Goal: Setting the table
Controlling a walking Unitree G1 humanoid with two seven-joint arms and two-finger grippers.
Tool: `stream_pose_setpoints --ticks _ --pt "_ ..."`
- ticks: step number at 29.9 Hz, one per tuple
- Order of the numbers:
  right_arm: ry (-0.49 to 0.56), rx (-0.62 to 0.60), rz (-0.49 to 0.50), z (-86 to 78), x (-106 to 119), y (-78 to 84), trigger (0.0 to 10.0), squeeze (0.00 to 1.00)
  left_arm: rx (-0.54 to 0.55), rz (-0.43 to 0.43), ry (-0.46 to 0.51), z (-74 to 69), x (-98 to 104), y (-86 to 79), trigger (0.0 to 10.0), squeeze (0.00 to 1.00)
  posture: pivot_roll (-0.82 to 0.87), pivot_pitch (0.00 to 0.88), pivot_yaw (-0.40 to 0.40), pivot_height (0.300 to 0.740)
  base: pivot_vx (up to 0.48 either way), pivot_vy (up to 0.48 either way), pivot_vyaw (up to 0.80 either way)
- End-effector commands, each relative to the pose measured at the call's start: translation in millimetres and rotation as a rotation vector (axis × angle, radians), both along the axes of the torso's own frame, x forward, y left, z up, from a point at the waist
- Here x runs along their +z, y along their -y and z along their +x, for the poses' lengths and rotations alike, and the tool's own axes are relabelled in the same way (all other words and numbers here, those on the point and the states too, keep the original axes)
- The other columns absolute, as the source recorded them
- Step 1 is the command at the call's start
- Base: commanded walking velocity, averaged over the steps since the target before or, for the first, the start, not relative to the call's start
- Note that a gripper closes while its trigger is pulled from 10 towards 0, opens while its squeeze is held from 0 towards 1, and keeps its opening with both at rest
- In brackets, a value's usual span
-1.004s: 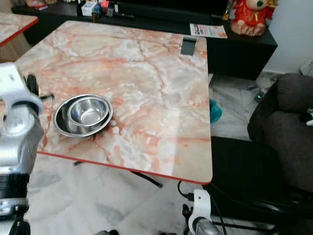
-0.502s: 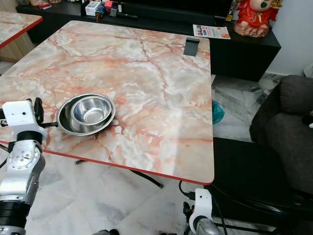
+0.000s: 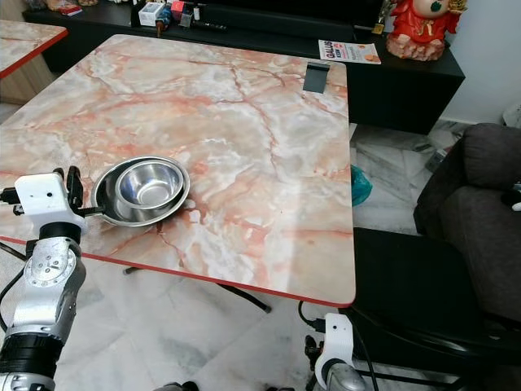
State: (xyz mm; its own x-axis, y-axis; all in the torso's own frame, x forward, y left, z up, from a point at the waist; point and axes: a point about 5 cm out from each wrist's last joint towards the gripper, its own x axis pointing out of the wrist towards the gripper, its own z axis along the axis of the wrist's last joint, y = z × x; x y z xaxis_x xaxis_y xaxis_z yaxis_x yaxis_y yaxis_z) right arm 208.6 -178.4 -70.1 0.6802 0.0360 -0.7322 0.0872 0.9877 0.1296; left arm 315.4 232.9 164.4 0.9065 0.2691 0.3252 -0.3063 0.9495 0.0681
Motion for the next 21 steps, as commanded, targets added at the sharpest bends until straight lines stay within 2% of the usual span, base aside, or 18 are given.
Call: stream_pose_setpoints --ticks 1,8,14,17,21 --pt "0.0 -0.003 0.0 -1.0 -0.4 0.6 10.0 0.0 -0.005 -0.024 0.007 2.3 0.7 0.5 10.0 0.0 0.09 0.127 -0.058 0.74 0.0 0.33 0.0" --pt "-0.008 -0.009 0.004 -1.8 -1.2 -0.9 10.0 0.0 -0.018 -0.042 0.012 3.8 1.3 4.9 10.0 0.0 0.09 0.127 -0.055 0.74 0.0 0.0 0.0" --pt "-0.006 -0.029 0.016 -2.3 -1.5 -0.8 10.0 0.0 -0.036 -0.058 0.018 6.4 3.2 10.6 10.0 0.0 0.08 0.127 -0.052 0.74 0.0 0.327 0.0" --pt "-0.008 -0.031 0.017 -2.5 -1.6 -0.5 10.0 0.0 -0.046 -0.064 0.022 7.6 4.6 13.0 10.0 0.0 0.08 0.126 -0.051 0.74 0.0 0.329 -0.56" --pt "-0.009 -0.022 0.005 -2.4 -1.5 -0.2 10.0 0.0 -0.053 -0.066 0.025 8.9 6.5 14.8 10.0 0.0 0.08 0.126 -0.049 0.74 0.0 0.327 0.0"
